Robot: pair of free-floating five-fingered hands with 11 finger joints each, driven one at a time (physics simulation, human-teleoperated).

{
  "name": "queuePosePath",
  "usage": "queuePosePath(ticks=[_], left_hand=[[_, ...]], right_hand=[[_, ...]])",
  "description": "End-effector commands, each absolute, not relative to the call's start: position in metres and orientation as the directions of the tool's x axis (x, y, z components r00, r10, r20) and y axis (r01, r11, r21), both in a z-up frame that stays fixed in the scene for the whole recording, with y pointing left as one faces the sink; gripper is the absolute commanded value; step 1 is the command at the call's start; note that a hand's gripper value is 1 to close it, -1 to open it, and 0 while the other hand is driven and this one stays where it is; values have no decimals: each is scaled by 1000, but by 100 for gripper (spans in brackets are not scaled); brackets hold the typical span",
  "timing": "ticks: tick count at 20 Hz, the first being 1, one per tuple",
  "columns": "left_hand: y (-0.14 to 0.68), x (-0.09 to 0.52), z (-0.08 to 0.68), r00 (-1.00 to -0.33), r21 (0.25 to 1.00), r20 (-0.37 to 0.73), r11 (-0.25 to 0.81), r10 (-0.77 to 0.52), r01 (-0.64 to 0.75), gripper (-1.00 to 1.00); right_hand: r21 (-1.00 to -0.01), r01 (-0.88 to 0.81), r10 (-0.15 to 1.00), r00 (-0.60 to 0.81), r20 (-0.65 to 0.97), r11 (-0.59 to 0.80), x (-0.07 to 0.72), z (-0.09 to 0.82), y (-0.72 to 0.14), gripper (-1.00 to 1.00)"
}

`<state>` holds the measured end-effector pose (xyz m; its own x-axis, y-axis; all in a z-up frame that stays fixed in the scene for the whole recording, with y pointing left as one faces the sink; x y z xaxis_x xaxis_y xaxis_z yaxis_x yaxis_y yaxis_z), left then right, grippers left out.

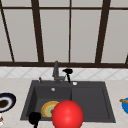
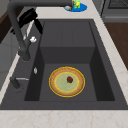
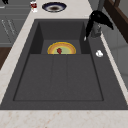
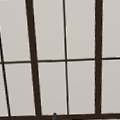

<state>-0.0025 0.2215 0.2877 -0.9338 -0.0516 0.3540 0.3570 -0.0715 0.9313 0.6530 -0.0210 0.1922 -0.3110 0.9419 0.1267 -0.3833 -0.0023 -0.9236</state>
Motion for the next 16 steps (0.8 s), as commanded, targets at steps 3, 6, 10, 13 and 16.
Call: queuePosePath(ticks=[3, 6, 10, 13, 16], left_hand=[[221, -2, 288, -934, 931, 354, -72, -52, 357, 0], [221, -2, 288, -934, 931, 354, -72, -52, 357, 0], [221, -2, 288, -934, 931, 354, -72, -52, 357, 0], [221, -2, 288, -934, 931, 354, -72, -52, 357, 0], [221, -2, 288, -934, 931, 354, -72, -52, 357, 0]], right_hand=[[-861, -508, 944, -298, 142, -31, 661, 190, -16, -100], [-860, -510, 944, -291, 153, -18, 655, 184, -17, -100], [-851, -525, 944, -295, 150, -29, 640, 172, -18, -100], [-828, -560, 944, -290, 157, -34, 647, 170, -16, -100], [-824, -566, 937, -302, 177, -27, 662, 168, -19, -100]])
